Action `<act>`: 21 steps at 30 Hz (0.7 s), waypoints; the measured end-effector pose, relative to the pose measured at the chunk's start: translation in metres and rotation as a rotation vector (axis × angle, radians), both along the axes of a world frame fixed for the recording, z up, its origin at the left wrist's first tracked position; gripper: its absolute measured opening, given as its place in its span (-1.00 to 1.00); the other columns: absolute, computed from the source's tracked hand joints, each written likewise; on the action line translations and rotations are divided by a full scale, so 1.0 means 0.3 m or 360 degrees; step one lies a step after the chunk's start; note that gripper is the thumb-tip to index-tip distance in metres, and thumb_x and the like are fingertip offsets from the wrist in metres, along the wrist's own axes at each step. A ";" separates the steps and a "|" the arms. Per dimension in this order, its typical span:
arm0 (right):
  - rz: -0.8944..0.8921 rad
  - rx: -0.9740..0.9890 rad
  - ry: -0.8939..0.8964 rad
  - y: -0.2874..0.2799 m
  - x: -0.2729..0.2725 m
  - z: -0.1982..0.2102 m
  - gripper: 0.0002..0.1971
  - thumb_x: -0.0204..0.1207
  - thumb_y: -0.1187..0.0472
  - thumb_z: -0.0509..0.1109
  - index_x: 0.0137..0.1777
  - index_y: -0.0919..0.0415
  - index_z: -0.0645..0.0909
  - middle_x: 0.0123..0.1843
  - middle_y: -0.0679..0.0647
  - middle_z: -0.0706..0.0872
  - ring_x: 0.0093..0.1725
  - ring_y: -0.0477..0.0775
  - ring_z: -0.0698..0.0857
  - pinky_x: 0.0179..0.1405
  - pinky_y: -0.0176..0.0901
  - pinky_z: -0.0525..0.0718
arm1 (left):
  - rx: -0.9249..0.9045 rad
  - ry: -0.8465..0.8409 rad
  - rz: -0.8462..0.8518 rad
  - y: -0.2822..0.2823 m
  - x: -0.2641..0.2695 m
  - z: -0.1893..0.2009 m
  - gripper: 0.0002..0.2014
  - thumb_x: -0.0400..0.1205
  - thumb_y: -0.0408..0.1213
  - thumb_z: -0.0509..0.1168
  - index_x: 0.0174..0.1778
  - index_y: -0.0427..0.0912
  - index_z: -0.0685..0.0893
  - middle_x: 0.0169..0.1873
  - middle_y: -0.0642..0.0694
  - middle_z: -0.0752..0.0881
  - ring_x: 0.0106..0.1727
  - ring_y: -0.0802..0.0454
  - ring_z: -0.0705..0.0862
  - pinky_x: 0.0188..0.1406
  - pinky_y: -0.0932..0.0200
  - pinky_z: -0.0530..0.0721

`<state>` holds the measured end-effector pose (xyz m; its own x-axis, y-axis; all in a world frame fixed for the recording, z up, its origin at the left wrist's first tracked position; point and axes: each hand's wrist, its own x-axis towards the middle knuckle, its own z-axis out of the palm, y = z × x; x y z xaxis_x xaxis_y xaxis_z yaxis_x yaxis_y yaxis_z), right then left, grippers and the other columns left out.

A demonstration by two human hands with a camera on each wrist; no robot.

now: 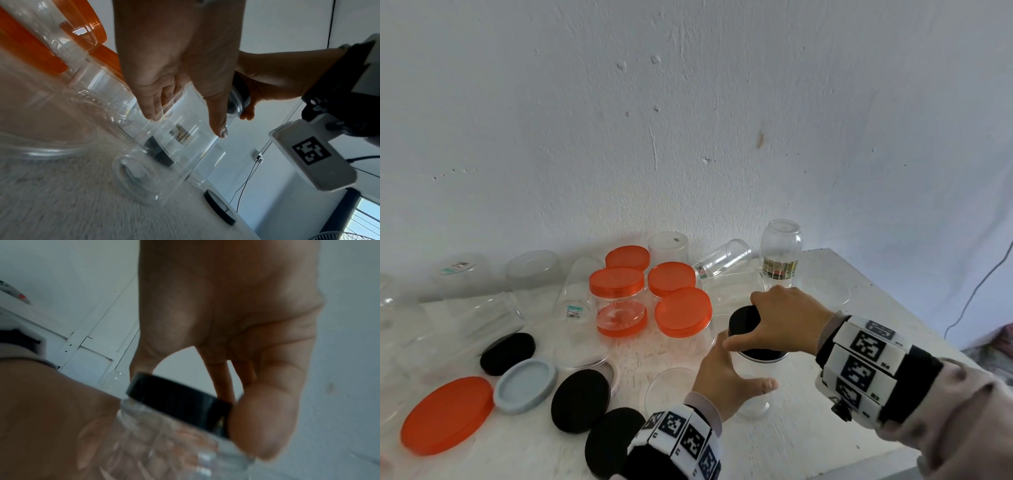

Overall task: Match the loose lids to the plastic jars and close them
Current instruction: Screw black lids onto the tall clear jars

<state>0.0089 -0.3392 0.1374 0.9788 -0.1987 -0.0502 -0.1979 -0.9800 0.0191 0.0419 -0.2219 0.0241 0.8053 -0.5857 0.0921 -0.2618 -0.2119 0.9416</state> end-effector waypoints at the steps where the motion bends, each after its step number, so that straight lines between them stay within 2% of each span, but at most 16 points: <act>1: 0.0010 0.0006 0.0053 -0.002 -0.002 0.009 -0.20 0.16 -0.63 0.26 0.01 0.11 0.50 -0.24 -0.09 0.49 -0.14 0.01 0.60 -0.25 -0.18 0.53 | 0.0012 -0.0008 -0.0005 0.002 -0.001 0.002 -0.30 0.27 -0.18 0.64 0.31 0.01 0.50 0.15 0.21 0.60 0.21 0.23 0.54 0.13 0.47 0.42; 3: 0.0066 0.0122 0.0218 -0.013 -0.003 0.033 -0.20 0.19 -0.54 0.37 0.22 0.06 0.49 -0.06 -0.08 0.52 -0.02 0.00 0.59 -0.14 -0.18 0.58 | 0.0055 -0.0025 -0.0027 0.006 -0.002 0.008 -0.29 0.29 -0.14 0.62 0.32 0.02 0.46 0.19 0.15 0.60 0.23 0.18 0.54 0.20 0.33 0.46; 5: 0.0180 0.0272 0.0414 -0.028 -0.001 0.058 -0.12 0.24 -0.33 0.53 0.53 -0.06 0.31 0.17 -0.07 0.44 0.19 0.03 0.52 0.13 -0.10 0.63 | 0.0096 -0.0052 -0.0045 0.007 -0.002 0.013 -0.28 0.30 -0.11 0.61 0.33 0.00 0.42 0.21 0.11 0.60 0.23 0.15 0.54 0.20 0.30 0.46; 7: 0.0277 0.0263 0.0472 -0.039 0.007 0.075 -0.05 0.25 -0.19 0.60 0.60 -0.13 0.21 0.20 -0.10 0.38 0.24 -0.01 0.44 0.21 -0.11 0.60 | 0.0115 -0.0069 -0.0035 0.006 -0.004 0.015 -0.28 0.32 -0.10 0.61 0.33 0.00 0.40 0.22 0.10 0.58 0.23 0.15 0.52 0.18 0.34 0.42; 11: 0.0357 0.0239 0.0362 -0.058 0.019 0.077 -0.07 0.15 -0.24 0.63 0.54 -0.18 0.35 0.09 -0.21 0.37 0.14 -0.12 0.40 0.11 -0.23 0.52 | 0.0136 -0.0088 -0.0013 0.004 -0.011 0.020 -0.25 0.32 -0.07 0.61 0.35 0.01 0.38 0.24 0.11 0.57 0.26 0.14 0.51 0.26 0.29 0.44; 15: 0.0391 0.0219 0.0300 -0.065 0.023 0.070 -0.11 0.08 -0.33 0.60 0.46 -0.15 0.45 0.04 -0.23 0.42 0.13 -0.10 0.49 0.07 -0.23 0.60 | 0.0139 -0.0094 -0.0010 0.005 -0.013 0.022 -0.24 0.32 -0.04 0.60 0.37 0.03 0.37 0.25 0.13 0.57 0.27 0.16 0.51 0.27 0.29 0.45; 21: 0.0315 0.0228 0.0118 -0.047 0.007 0.044 -0.25 0.09 -0.44 0.52 0.23 -0.05 0.56 -0.12 -0.21 0.51 -0.03 -0.08 0.57 -0.17 -0.28 0.60 | 0.0107 -0.0082 -0.0017 0.003 -0.014 0.021 -0.27 0.32 -0.06 0.61 0.35 0.05 0.39 0.22 0.14 0.60 0.25 0.18 0.53 0.25 0.29 0.49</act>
<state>0.0111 -0.3533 0.1505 0.9905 0.0108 -0.1374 -0.0051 -0.9933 -0.1155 0.0377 -0.2209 0.0304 0.7940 -0.6007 0.0931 -0.3120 -0.2713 0.9105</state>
